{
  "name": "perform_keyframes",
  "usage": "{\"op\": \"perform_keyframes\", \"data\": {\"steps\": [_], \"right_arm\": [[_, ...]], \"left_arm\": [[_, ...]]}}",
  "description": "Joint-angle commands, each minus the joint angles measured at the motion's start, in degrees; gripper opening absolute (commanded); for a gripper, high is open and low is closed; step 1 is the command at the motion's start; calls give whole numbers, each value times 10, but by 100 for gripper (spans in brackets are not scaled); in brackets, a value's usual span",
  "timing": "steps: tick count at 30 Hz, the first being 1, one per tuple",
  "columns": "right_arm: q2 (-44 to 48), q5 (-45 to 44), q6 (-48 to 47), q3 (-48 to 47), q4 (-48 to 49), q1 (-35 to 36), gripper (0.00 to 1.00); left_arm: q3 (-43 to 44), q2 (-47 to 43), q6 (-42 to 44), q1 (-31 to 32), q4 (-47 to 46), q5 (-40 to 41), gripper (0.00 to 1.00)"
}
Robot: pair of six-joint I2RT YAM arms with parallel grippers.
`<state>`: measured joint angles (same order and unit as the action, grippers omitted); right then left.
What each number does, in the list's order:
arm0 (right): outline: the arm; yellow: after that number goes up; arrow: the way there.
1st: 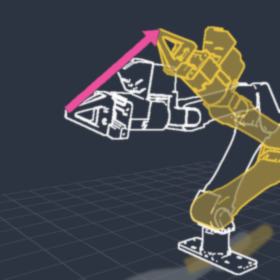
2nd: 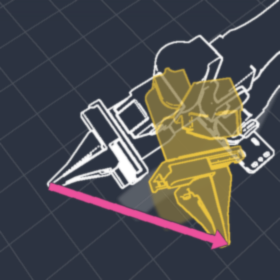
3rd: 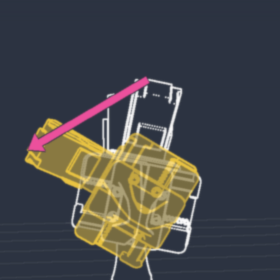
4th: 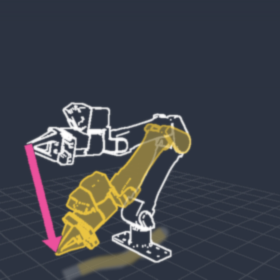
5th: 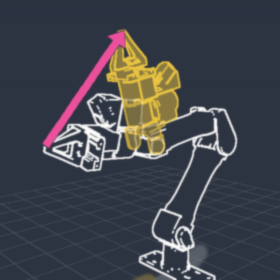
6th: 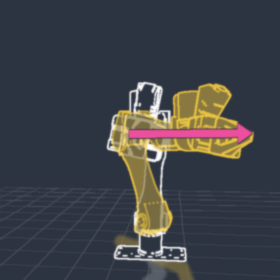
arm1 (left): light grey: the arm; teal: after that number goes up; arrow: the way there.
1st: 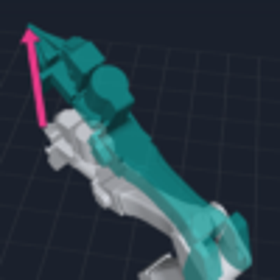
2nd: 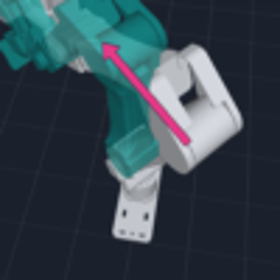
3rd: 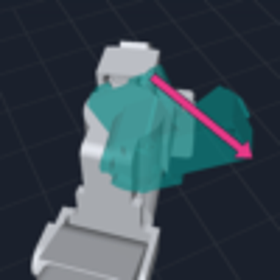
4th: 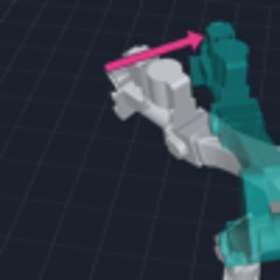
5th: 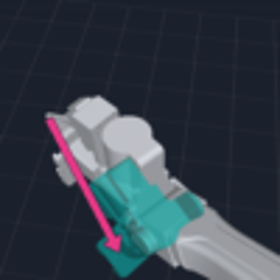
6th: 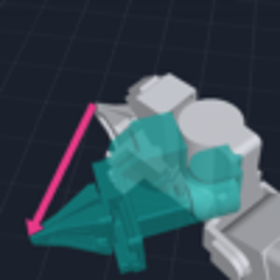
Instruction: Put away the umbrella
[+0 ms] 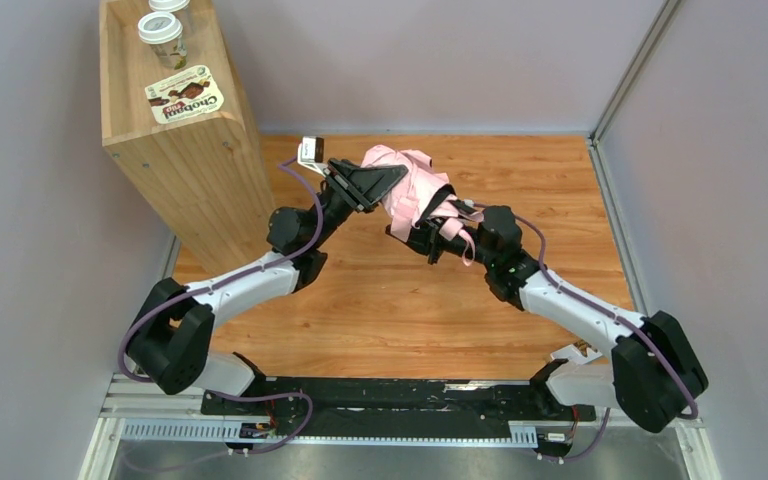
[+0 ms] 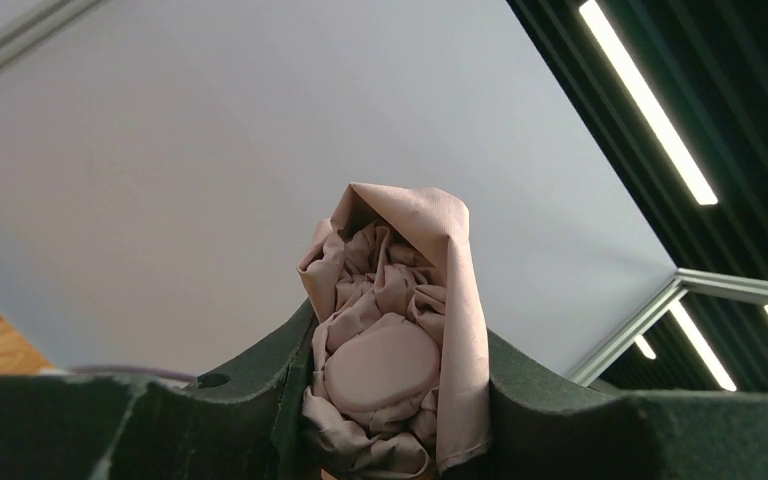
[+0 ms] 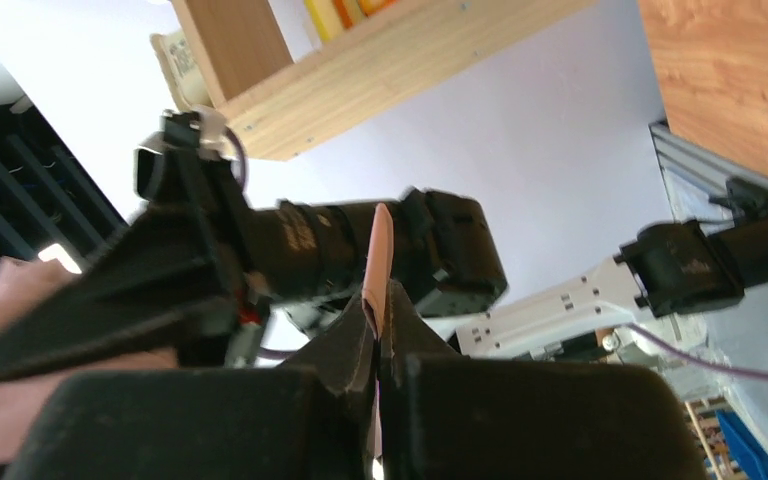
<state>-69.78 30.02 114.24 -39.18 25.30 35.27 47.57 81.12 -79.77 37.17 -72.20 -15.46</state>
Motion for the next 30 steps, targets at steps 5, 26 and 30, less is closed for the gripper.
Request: {"op": "perform_keyframes", "data": {"steps": [5,26,30], "right_arm": [[-22,12,-138,-73,57,-77,0],[23,10,-688,-235,-99,-108,0],[41,19,-788,-259,-167,-48,0]], "left_arm": [[-70,-27,-126,32,-109,31,0],[-81,-183,-53,49,703,-6,0],[-75,-180,-73,34,821,10,0]]}}
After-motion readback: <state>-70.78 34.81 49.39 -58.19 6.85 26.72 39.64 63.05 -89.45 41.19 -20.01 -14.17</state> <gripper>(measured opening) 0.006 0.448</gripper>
